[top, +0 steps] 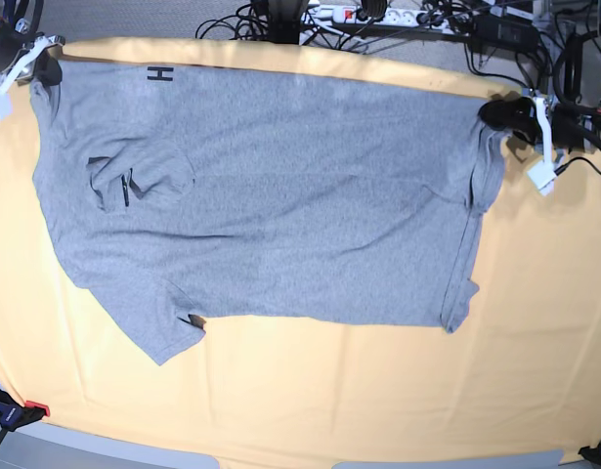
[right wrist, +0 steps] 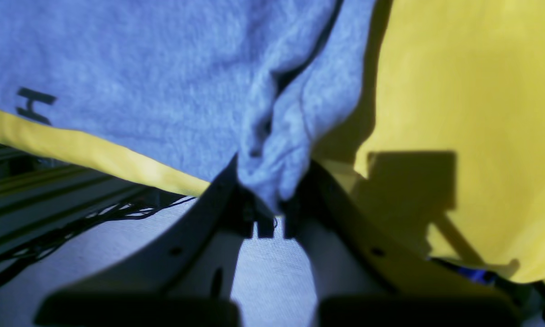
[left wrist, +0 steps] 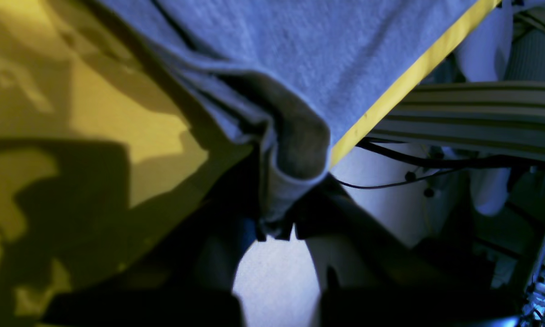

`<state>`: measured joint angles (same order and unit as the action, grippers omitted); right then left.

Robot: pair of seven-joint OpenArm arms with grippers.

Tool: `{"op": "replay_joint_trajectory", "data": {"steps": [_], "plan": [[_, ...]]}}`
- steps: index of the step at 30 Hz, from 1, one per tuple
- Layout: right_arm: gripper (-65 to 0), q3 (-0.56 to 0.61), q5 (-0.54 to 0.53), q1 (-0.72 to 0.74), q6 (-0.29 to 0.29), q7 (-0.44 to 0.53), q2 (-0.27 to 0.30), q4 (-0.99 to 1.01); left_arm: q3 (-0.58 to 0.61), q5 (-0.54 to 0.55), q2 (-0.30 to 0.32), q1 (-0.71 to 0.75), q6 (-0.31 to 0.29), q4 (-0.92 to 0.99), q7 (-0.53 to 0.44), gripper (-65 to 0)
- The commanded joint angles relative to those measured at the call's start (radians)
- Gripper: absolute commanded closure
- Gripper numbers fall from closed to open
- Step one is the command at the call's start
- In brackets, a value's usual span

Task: Layout the t-shirt on the table in an organized manner, then fold the t-shirt properly
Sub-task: 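Grasp the shirt's shoulder corners with both grippers and pull them apart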

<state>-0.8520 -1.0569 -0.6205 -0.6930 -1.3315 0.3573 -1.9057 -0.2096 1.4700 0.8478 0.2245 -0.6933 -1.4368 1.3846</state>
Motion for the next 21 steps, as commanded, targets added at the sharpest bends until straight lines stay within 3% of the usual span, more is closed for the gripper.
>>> {"op": "replay_joint_trajectory", "data": {"steps": [1, 21], "plan": [[0.0, -0.009, 0.000, -0.006, -0.005, 0.005, 0.019, -0.015, -0.010, 0.014, 0.024, 0.012, -0.005, -0.022, 0.012, 0.0], [0.0, -0.009, 0.086, -0.064, -0.005, 0.029, 0.023, -0.015, -0.010, 0.014, 0.066, 0.031, -0.005, -0.069, 0.012, 0.0]]}}
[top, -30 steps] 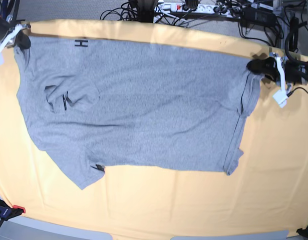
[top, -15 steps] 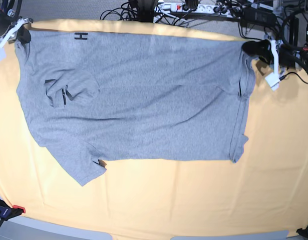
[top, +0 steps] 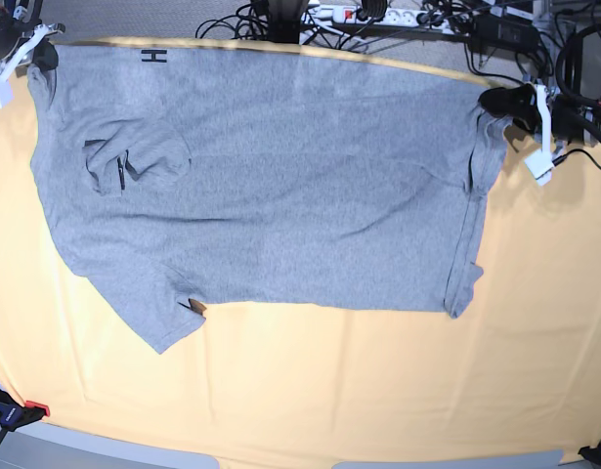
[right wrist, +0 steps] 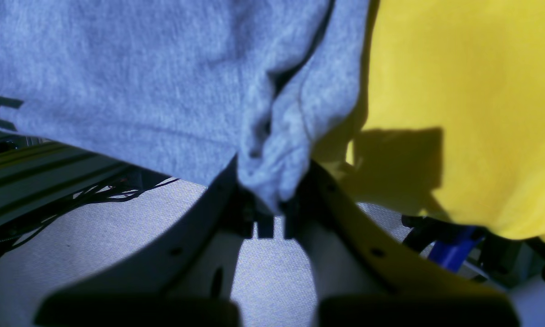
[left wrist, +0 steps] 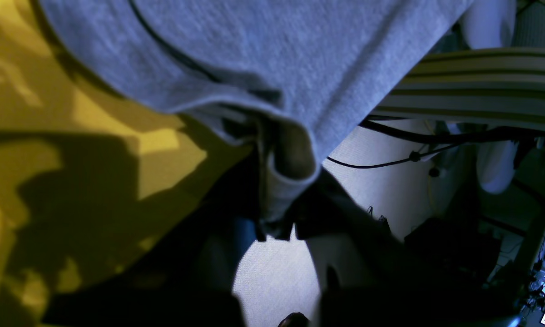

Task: Layout the t-shirt on the table in an organized manner, then fold the t-shirt properly
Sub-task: 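Grasp the shirt's shoulder corners with both grippers and pull them apart, then release the shoulder corner with the left gripper and move it to the hem corner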

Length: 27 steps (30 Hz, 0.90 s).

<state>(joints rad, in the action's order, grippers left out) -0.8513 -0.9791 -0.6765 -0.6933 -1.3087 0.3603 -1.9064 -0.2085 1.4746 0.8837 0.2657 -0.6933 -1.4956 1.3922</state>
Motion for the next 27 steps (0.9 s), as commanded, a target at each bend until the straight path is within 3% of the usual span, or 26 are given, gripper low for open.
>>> {"op": "replay_joint_trajectory", "data": {"steps": [1, 17, 21, 25, 27], "plan": [[0.0, -0.010, 0.008, -0.008, -0.005, 0.005, 0.019, -0.014, -0.011, 0.009, 0.030, -0.011, -0.005, -0.011, 0.004, 0.0], [0.0, -0.010, 0.008, -0.031, -0.005, -0.021, 0.020, -0.014, -0.011, 0.009, 0.031, -0.011, -0.005, -0.011, 0.004, 0.0], [0.0, -0.010, 0.008, -0.027, -0.005, 0.019, 0.021, -0.014, -0.011, 0.009, 0.031, -0.011, -0.005, -0.011, 0.004, -2.5], [-28.1, -0.012, 0.011, -0.027, -0.005, 0.017, 0.029, -0.014, -0.011, 0.009, 0.033, -0.012, 0.006, -0.011, 0.004, -32.5], [-34.5, -0.014, 0.010, -0.027, -0.005, 0.017, 0.041, -0.014, -0.011, 0.009, 0.040, -0.014, 0.006, -0.011, 0.004, -36.3]]}}
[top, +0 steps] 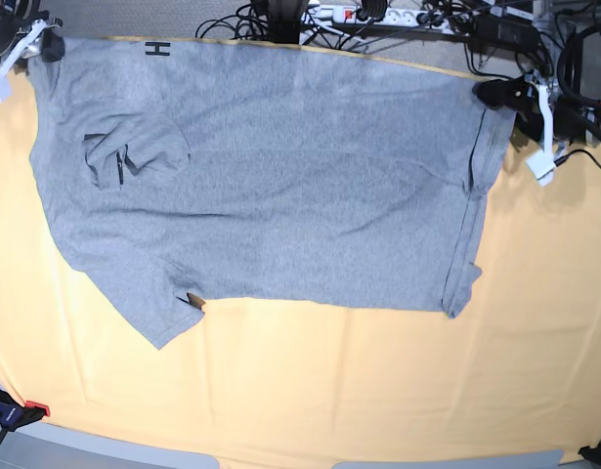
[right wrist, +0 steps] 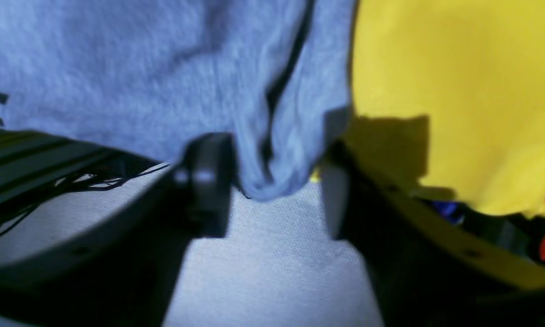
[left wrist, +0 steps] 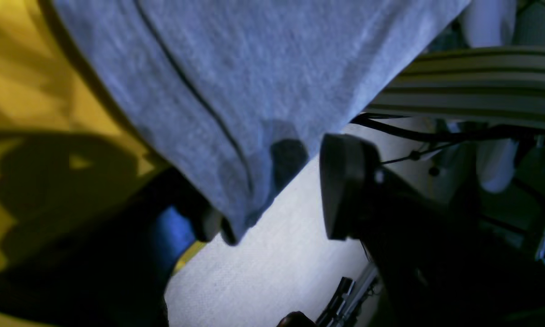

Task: Layout the t-shirt on the table in an organized manner, then fold the t-shirt properly
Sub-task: 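Release the shoulder corner with the left gripper and move it to the hem corner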

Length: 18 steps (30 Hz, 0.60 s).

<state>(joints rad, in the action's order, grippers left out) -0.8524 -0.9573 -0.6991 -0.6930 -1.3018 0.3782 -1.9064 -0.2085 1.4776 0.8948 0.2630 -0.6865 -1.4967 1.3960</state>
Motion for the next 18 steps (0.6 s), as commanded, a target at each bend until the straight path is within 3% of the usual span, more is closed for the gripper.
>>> {"op": "replay_joint_trajectory", "data": {"steps": [1, 5, 10, 14, 18], "plan": [[-34.5, -0.013, -0.014, -0.005, -0.005, 0.011, 0.034, -0.015, -0.011, 0.006, 0.039, -0.012, 0.000, -0.010, 0.000, -36.2], [-34.5, -0.021, -0.014, -0.005, -0.005, 0.011, 0.075, -0.045, -0.064, 0.006, 0.058, -0.027, 0.000, -0.010, 0.000, -36.2], [-34.5, -0.074, -0.014, -0.005, -0.005, 0.065, 0.085, -0.122, -0.259, 0.006, 0.044, -0.079, -0.001, -0.009, -0.002, -36.2], [-34.5, -0.098, -0.014, -0.005, -0.005, 0.126, 0.085, -0.165, -0.411, 0.006, 0.002, -0.181, -0.001, -0.008, -0.075, -36.2], [-34.5, -0.098, -0.015, -0.004, 0.021, 0.167, 0.085, -0.169, -0.460, -0.125, -0.058, -0.271, 0.005, 0.000, -0.211, -36.2]]}}
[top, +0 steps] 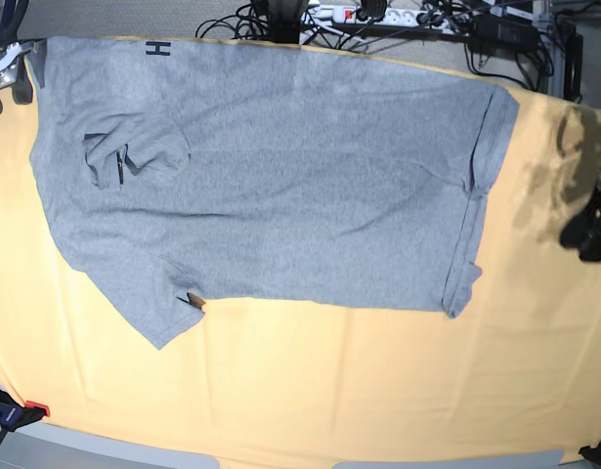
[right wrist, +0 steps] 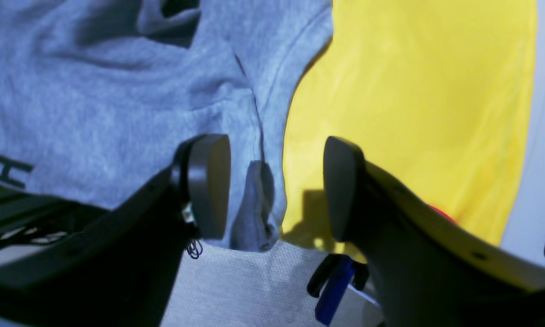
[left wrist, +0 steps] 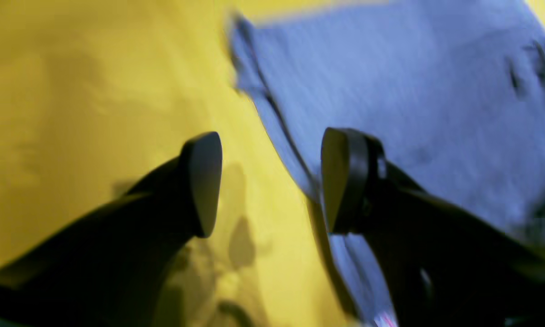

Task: Layout the t-shirt on the table in an organized manner, then fold the t-shirt properly
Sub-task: 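Release the shoulder corner with the left gripper and move it to the hem corner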

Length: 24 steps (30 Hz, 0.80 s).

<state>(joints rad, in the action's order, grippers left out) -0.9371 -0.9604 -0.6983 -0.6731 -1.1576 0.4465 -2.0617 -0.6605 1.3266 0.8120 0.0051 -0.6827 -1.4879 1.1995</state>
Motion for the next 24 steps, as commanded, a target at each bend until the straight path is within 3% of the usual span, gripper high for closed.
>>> {"op": "replay_joint_trajectory", "data": {"steps": [1, 6, 10, 19, 24], "plan": [[-34.5, -0.013, -0.020, -0.005, 0.003, 0.029, 0.016, -0.014, -0.008, -0.016, 0.002, -0.035, 0.011, -0.003, -0.051, -36.2], [-34.5, -0.013, -0.060, -0.003, -0.001, 0.029, 0.016, -0.013, -0.007, -0.218, -0.122, -0.151, 0.089, 0.067, -0.190, -36.2], [-34.5, -0.013, -0.060, -0.003, 0.000, 0.029, 0.016, -0.013, 0.009, -0.282, -0.189, -0.237, 0.111, 0.191, -0.220, -36.2], [-34.5, -0.013, -0.060, -0.003, 0.000, 0.032, 0.016, -0.013, 0.233, -0.431, -0.250, -0.467, 0.091, 0.587, -0.351, -36.3], [-34.5, -0.013, -0.060, -0.002, 0.000, 0.033, 0.016, -0.013, 0.352, -0.511, -0.283, -0.589, 0.092, 0.713, -0.402, -38.3]]}}
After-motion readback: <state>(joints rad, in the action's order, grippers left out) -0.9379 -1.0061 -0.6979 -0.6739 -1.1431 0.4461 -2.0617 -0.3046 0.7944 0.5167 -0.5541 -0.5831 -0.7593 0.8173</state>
